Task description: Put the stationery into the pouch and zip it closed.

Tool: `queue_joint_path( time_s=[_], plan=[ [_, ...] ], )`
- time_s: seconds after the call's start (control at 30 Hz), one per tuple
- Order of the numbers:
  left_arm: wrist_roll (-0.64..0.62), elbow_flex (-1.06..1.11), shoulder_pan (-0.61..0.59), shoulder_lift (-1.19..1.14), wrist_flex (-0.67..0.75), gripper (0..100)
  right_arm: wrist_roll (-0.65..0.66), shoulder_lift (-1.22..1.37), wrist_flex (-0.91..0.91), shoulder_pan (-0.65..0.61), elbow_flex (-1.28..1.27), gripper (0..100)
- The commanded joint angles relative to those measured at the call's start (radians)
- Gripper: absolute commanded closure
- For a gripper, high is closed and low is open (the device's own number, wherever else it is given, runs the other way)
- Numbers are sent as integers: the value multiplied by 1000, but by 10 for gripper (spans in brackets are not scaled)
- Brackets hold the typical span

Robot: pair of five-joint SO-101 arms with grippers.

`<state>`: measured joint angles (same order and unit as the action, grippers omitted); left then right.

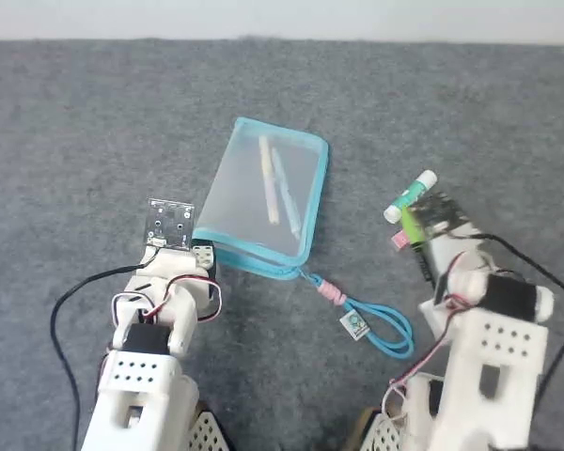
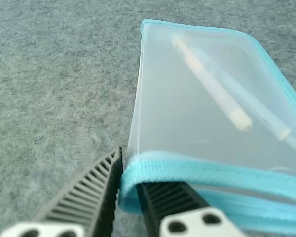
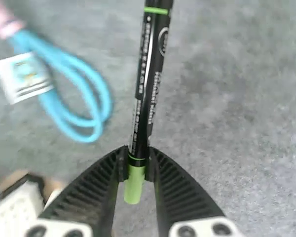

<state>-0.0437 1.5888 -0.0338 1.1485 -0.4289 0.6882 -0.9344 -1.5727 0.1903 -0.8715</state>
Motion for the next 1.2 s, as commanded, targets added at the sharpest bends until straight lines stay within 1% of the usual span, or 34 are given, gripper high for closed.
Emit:
queue_joint_path(
  time_s=[0.0,0.17,0.27,0.37,0.47,0.53,0.6,0.67,0.83,0.93,1.03,1.17],
  plan=[
    [-20,-22,-2,21,18,988,-15,-27,-71,-87,106,991],
    [-28,-31,0,20,54,988,-12,58,-101,-286,129,991],
    [-84,-85,20,12,28,988,-20,94,-93,-398,130,991],
    [-103,-101,25,12,3,988,-60,96,-82,-469,135,991],
    [-135,-131,26,12,2,988,-71,97,-59,-530,135,991],
    [-147,-140,51,12,0,988,-74,107,-39,-568,135,991],
    [-146,-130,94,12,-3,988,-75,117,-30,-595,135,991],
    [-144,-125,110,12,-2,988,-75,142,-18,-604,135,991],
    [-144,-122,110,12,-2,988,-74,200,8,-602,138,991],
    [-144,-122,110,12,0,988,-64,159,7,-616,144,991],
    [-144,-122,110,12,0,988,-64,124,-2,-657,144,991],
    [-144,-122,112,12,-2,988,-74,131,1,-679,146,991]
  ],
)
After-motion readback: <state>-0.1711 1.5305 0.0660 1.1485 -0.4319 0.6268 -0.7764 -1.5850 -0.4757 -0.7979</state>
